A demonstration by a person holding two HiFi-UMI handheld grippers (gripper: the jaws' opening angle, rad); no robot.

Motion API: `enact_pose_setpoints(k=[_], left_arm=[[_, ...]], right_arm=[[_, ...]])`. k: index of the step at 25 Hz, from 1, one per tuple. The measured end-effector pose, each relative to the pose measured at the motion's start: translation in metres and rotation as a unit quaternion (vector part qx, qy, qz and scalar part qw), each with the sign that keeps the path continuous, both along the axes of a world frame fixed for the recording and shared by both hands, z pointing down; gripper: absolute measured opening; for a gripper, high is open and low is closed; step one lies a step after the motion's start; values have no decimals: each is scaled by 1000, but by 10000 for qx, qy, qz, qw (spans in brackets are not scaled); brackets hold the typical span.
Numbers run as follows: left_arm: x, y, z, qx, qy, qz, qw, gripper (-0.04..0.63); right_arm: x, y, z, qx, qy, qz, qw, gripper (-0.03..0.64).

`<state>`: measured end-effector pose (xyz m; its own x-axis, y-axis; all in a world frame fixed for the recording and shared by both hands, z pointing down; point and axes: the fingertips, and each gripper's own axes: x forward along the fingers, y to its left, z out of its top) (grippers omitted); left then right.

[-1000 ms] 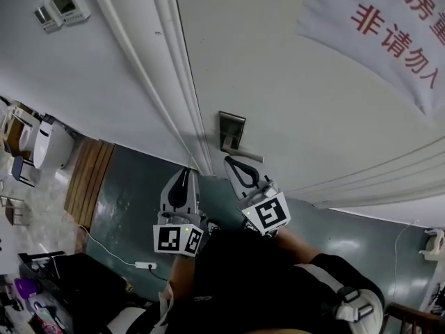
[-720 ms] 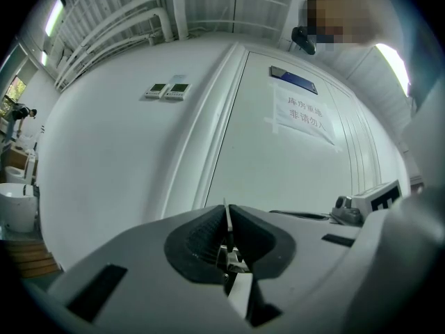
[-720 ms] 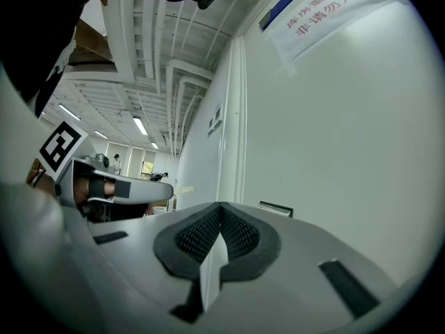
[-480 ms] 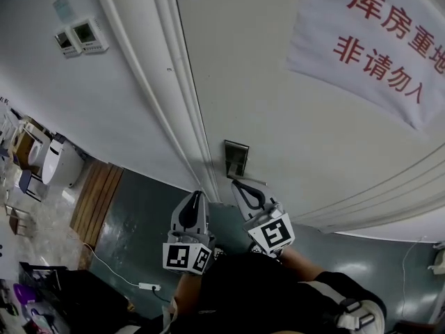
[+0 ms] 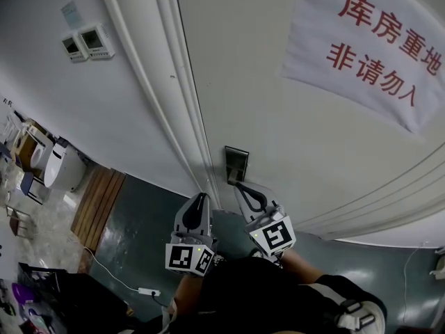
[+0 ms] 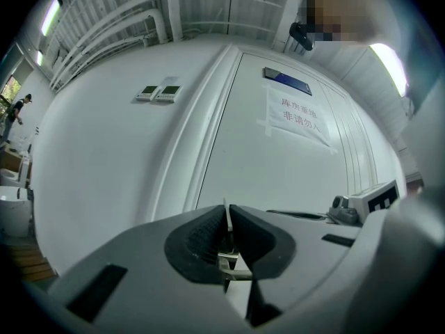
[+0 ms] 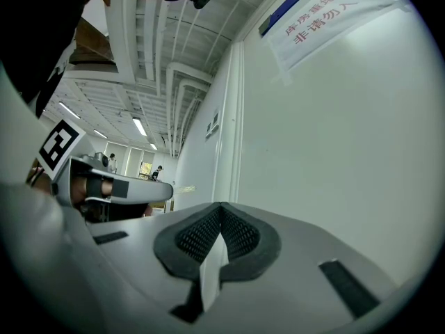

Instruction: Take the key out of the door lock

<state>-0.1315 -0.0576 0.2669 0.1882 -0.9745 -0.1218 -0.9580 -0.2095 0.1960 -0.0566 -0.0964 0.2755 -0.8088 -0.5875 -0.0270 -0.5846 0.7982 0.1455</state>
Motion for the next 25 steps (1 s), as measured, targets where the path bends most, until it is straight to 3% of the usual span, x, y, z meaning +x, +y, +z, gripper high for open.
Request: enact_pose_setpoints(k=[25], left_arm=[[11, -7, -9, -21, 38, 149, 9999, 37]], right_arm=[[9, -3, -11, 121, 31, 21, 9999, 8]])
